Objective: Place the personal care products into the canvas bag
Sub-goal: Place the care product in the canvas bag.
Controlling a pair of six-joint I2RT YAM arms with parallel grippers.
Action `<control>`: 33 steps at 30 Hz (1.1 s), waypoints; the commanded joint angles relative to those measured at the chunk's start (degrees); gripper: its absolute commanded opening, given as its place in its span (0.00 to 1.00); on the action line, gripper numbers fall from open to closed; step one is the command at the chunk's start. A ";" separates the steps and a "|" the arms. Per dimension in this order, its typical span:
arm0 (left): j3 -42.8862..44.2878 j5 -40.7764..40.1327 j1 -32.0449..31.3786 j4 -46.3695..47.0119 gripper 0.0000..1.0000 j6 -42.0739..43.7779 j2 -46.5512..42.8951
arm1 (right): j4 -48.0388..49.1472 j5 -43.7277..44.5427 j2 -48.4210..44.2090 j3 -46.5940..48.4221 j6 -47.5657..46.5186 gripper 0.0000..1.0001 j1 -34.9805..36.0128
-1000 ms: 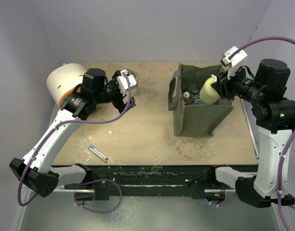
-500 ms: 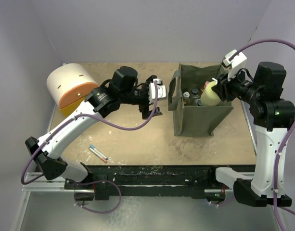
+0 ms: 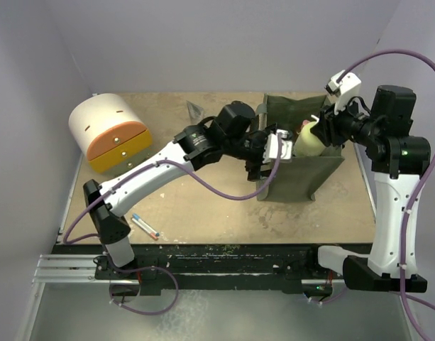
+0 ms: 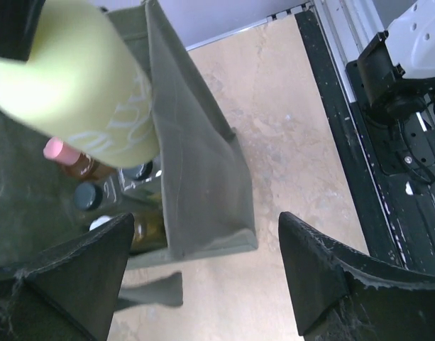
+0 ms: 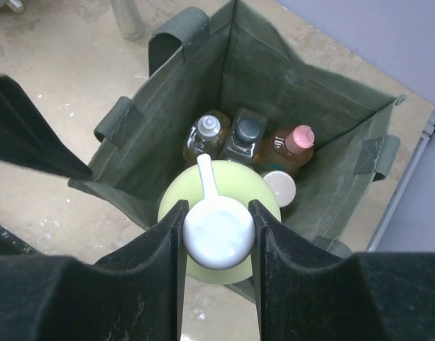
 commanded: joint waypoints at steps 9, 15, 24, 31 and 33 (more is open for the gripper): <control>9.83 -3.85 -3.24 1.42 0.74 2.70 9.77 | 0.53 -2.27 3.36 7.68 -0.10 0.00 -0.29; 9.86 -1.90 -3.24 -0.03 0.53 3.40 10.41 | -3.16 -4.14 6.71 10.31 -2.53 0.00 -0.29; 8.24 -0.72 -3.85 -0.78 0.21 4.02 8.84 | -7.85 -8.98 10.49 9.52 -8.84 0.00 -0.29; 7.27 -3.34 -4.13 0.13 0.15 4.36 8.31 | -11.34 -9.93 12.84 7.63 -13.48 0.00 -0.29; 6.62 -4.39 -4.17 0.64 0.15 4.52 8.14 | -12.77 -9.16 13.56 7.59 -15.21 0.00 -0.29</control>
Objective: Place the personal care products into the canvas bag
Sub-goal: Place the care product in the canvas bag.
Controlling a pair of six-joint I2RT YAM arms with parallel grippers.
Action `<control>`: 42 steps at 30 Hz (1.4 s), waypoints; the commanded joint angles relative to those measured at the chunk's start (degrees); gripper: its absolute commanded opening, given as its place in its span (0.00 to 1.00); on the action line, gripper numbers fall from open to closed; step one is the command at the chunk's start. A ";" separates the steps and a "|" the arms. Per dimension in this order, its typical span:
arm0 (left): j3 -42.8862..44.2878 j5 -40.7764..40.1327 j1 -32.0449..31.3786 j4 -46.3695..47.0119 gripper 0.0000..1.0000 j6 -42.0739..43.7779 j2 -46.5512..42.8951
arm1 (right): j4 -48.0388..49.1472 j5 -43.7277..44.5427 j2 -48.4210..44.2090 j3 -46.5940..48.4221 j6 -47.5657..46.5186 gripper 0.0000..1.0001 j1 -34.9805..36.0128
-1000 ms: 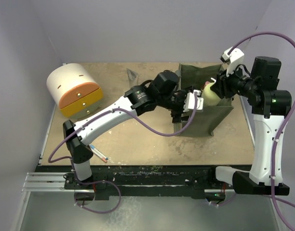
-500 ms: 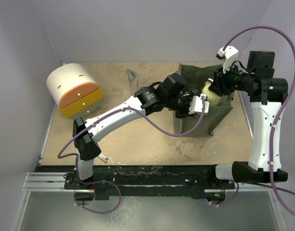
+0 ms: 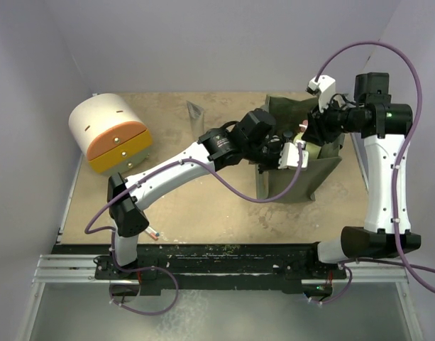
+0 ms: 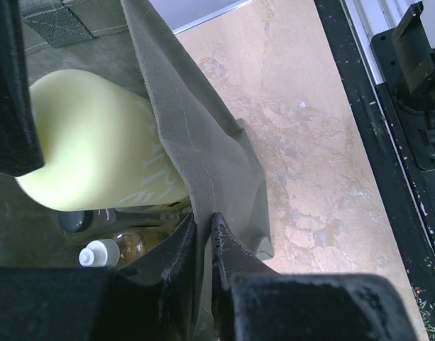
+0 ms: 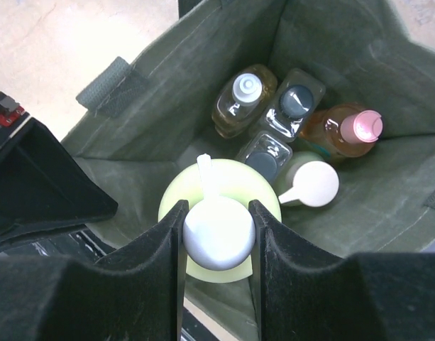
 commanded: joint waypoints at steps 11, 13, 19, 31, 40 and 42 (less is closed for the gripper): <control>-2.34 -3.78 -1.05 2.89 0.09 0.76 -3.69 | 0.00 -0.53 0.41 -6.48 -10.49 0.00 -0.29; -2.68 -4.23 -1.05 3.18 0.04 0.62 -4.00 | 0.46 -0.72 0.52 -8.24 -11.14 0.00 -0.29; -3.57 -4.78 -1.05 3.69 0.00 0.44 -4.57 | 1.57 -2.34 0.75 -12.80 -13.82 0.00 -0.29; -4.18 -7.16 -1.12 4.81 0.00 0.30 -4.99 | 0.28 -2.04 -0.05 -17.32 -21.62 0.00 -0.29; -5.54 -7.96 -1.14 4.92 0.00 0.86 -5.46 | -1.38 -1.85 -0.36 -21.09 -27.90 0.05 -0.29; -5.74 -8.01 -1.11 4.84 0.00 1.04 -5.48 | -1.92 -1.70 0.01 -22.00 -29.27 0.05 -0.29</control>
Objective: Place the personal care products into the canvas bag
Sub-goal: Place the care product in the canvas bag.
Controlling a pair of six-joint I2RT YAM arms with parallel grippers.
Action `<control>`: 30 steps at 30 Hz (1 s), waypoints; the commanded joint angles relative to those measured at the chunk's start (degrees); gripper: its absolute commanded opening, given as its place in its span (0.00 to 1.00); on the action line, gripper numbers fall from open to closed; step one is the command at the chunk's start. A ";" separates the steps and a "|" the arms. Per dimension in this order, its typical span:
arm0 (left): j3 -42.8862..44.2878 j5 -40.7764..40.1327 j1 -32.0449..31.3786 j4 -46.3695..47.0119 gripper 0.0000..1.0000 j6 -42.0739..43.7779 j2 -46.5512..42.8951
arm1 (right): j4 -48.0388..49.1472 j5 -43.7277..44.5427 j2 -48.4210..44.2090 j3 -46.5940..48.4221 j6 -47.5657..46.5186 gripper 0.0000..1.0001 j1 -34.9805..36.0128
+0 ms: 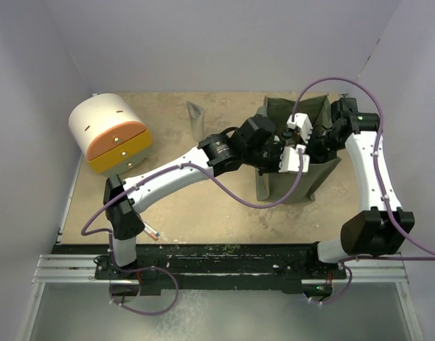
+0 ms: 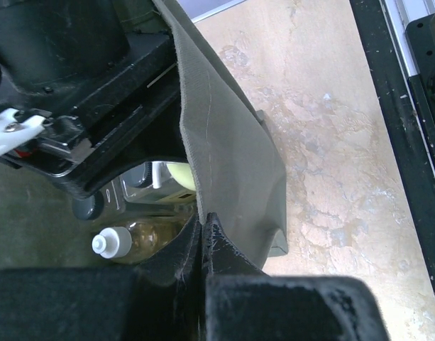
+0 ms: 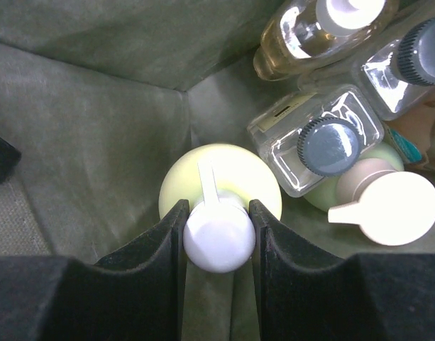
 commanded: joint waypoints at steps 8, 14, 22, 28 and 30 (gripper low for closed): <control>-1.07 -1.71 -0.04 0.26 0.00 0.69 -3.34 | -0.96 0.99 -0.70 -2.60 -7.26 0.09 -0.29; -0.55 -1.58 -0.04 0.80 0.00 -1.33 -3.40 | 0.98 3.81 -0.64 -4.07 -7.52 0.11 -0.29; -0.09 -1.84 -0.02 1.34 0.00 -3.38 -3.70 | 2.82 6.48 -0.74 -6.51 -7.78 0.13 -0.29; -1.20 -1.08 -0.04 1.20 0.00 -2.95 -3.97 | 3.72 7.04 -0.78 -8.55 -7.82 0.16 -0.29; -1.63 -0.73 -0.04 1.29 0.00 -2.77 -4.12 | 4.57 6.75 -0.90 -9.38 -7.62 0.17 -0.29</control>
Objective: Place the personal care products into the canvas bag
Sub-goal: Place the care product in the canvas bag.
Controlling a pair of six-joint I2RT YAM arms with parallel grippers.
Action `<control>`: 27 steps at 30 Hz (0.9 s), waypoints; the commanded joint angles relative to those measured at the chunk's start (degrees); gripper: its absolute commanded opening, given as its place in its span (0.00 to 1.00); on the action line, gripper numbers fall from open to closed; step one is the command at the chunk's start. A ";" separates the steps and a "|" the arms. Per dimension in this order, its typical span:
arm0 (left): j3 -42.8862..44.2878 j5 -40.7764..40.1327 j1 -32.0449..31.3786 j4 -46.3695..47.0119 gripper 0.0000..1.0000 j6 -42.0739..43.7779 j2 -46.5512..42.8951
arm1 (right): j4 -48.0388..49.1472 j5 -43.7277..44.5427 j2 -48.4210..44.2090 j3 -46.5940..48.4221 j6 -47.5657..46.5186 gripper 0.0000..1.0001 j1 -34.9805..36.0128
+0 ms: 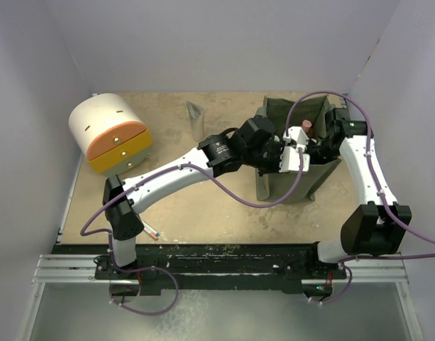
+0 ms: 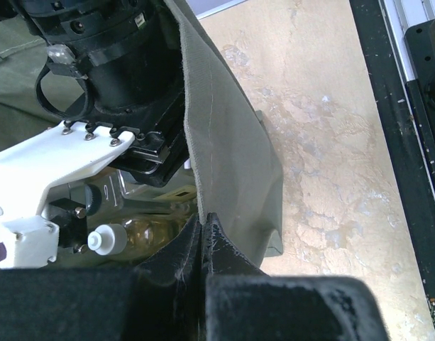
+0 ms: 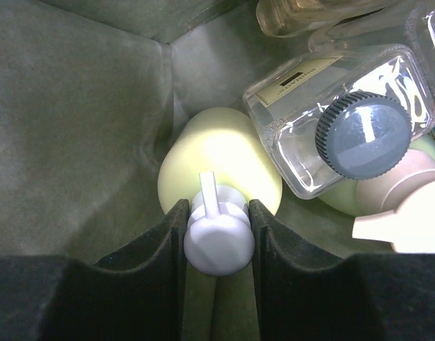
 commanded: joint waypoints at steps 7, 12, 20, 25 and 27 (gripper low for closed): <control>-1.46 0.79 0.23 1.11 0.00 -1.65 -3.72 | 1.65 -1.32 -1.25 -3.71 -0.12 0.21 -0.33; -1.26 1.19 0.27 1.93 0.00 -3.77 -4.17 | 2.30 -1.19 -1.63 -4.55 -0.04 0.25 -0.31; 0.72 -0.11 0.27 3.23 0.00 -8.05 -4.09 | 1.60 -2.66 -3.08 -0.97 0.88 0.23 -0.31; 1.20 -2.85 0.28 4.54 0.00 -10.07 -4.26 | 2.12 -3.03 -4.26 0.56 1.09 0.19 -0.31; 1.12 -3.92 0.27 5.23 0.00 -10.88 -4.31 | 2.40 -2.53 -4.46 0.77 1.13 0.19 -0.31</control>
